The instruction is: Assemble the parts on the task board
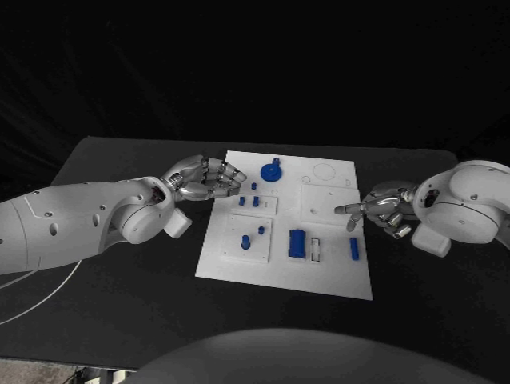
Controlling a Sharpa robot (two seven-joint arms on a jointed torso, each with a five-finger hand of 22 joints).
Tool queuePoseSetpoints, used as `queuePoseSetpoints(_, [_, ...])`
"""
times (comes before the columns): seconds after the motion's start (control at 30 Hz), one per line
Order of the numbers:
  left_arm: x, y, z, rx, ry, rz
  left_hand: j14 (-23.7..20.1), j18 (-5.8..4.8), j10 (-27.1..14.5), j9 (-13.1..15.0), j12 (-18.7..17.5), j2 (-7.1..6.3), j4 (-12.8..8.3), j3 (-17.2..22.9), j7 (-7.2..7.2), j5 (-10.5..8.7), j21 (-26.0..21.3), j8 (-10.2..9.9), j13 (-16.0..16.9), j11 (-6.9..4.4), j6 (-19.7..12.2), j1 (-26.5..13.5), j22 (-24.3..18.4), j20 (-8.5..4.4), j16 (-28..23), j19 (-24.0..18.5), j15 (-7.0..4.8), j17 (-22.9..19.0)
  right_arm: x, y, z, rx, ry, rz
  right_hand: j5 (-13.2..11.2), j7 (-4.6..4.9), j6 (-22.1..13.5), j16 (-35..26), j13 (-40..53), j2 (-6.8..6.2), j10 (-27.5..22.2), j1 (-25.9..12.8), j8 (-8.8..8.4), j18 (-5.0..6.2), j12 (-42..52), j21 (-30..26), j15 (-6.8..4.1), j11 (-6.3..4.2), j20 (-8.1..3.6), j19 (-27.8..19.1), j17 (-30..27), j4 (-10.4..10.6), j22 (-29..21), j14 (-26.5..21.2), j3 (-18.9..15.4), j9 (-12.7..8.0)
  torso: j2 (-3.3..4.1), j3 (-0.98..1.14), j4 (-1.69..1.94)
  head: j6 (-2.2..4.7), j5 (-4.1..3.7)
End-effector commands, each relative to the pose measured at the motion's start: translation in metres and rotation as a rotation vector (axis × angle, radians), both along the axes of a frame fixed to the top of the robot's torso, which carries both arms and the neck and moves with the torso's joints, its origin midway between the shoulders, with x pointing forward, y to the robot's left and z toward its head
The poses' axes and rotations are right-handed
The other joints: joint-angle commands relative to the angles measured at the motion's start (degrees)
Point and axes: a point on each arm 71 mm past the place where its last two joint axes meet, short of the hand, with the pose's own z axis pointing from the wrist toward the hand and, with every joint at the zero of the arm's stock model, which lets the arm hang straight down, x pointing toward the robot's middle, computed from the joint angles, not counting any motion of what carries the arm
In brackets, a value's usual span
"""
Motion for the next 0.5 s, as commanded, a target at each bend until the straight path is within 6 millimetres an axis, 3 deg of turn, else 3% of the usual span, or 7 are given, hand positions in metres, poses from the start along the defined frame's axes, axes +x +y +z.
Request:
queuePoseSetpoints(0.03, [0.0, -0.003, 0.001, -0.009, -0.001, -0.016, 0.07, 0.1, 0.25, 0.07, -0.2, 0.62, 0.18, -0.03, 0.3, 0.26, 0.28, 0.41, -0.1, 0.27, -0.05, 0.12, 0.12, 0.2, 0.37, 0.01, 0.4, -0.11, -0.001, -0.016, -0.002, -0.107, -0.014, 0.0, 6.05, -0.53, 0.11, 0.2, 15.07, 0.03, 6.06, 2.23, 0.64, -0.87, 0.22, -0.59, -0.85, -0.72, -0.64, -0.09, 15.05, -1.56, 10.46, 6.05, 0.85, 0.77, -0.13, -0.04, -0.14, 0.01, -0.52])
queuePoseSetpoints(0.13, [0.0, -0.005, 0.0, -0.009, 0.001, -0.02, 0.09, 0.09, 0.26, 0.07, -0.2, 0.63, 0.18, -0.03, 0.3, 0.27, 0.29, 0.41, -0.11, 0.28, -0.04, 0.12, 0.13, 0.21, 0.38, 0.01, 0.41, -0.12, -0.003, -0.027, -0.003, -0.159, -0.02, -0.002, 10.48, -0.6, -0.82, 0.2, 15.07, 0.04, 6.06, 4.45, 0.63, -0.74, 0.22, -1.32, -1.01, -0.88, -0.83, -0.39, 15.05, -3.22, 10.23, 6.05, 2.11, 1.3, -0.18, -0.07, -0.04, 0.01, -0.66])
queuePoseSetpoints(0.27, [0.0, -0.006, 0.0, -0.009, 0.002, -0.022, 0.13, 0.09, 0.31, 0.08, -0.19, 0.66, 0.19, -0.03, 0.32, 0.3, 0.3, 0.43, -0.12, 0.31, -0.02, 0.13, 0.16, 0.22, 0.4, 0.02, 0.44, -0.13, -0.003, -0.033, -0.006, -0.192, -0.02, -0.006, 11.73, -0.52, -1.6, 0.2, 15.07, -0.17, 6.06, 5.62, 0.71, -0.65, 0.22, -1.82, -0.97, -0.81, -0.85, -0.6, 15.05, -4.34, 10.08, 6.05, 2.84, 1.88, -0.19, -0.15, -0.04, 0.01, -0.85])
queuePoseSetpoints(0.33, [0.0, -0.006, 0.0, -0.009, 0.002, -0.023, 0.18, 0.09, 0.37, 0.09, -0.18, 0.69, 0.2, -0.03, 0.35, 0.33, 0.32, 0.44, -0.15, 0.34, 0.01, 0.16, 0.19, 0.24, 0.43, 0.03, 0.47, -0.14, -0.004, -0.035, -0.008, -0.199, -0.014, -0.008, 10.79, -0.48, -1.72, 0.2, 15.07, -0.25, 6.06, 5.79, 0.97, -0.66, 0.22, -1.88, -0.92, -0.76, -0.82, -0.64, 15.05, -4.64, 10.07, 6.05, 2.97, 2.33, -0.16, -0.13, 0.05, 0.01, -1.13])
queuePoseSetpoints(0.43, [0.0, -0.006, 0.0, -0.009, 0.004, -0.024, 0.18, 0.09, 0.37, 0.09, -0.18, 0.69, 0.2, -0.03, 0.35, 0.33, 0.32, 0.44, -0.15, 0.34, 0.01, 0.16, 0.19, 0.24, 0.43, 0.03, 0.47, -0.14, -0.006, -0.035, -0.014, -0.207, -0.001, -0.006, 6.19, -0.55, -1.63, 0.2, 15.07, -0.14, 6.06, 5.63, 1.77, -0.73, 0.22, -1.66, -0.89, -0.79, -0.77, -0.56, 15.05, -4.79, 10.17, 6.05, 2.89, 3.46, -0.13, -0.14, 0.09, 0.01, -1.13])
queuePoseSetpoints(0.5, [0.0, -0.007, 0.0, -0.009, 0.005, -0.025, 0.18, 0.09, 0.37, 0.09, -0.18, 0.69, 0.2, -0.03, 0.35, 0.33, 0.32, 0.44, -0.15, 0.34, 0.01, 0.16, 0.19, 0.24, 0.43, 0.03, 0.47, -0.14, -0.006, -0.035, -0.018, -0.213, 0.008, -0.005, 4.87, -0.61, -1.68, 0.2, 15.07, -0.05, 6.06, 5.73, 2.08, -0.74, 0.22, -1.62, -0.93, -0.83, -0.78, -0.53, 15.05, -4.94, 10.2, 6.05, 2.93, 3.96, -0.11, -0.17, 0.07, 0.01, -1.08])
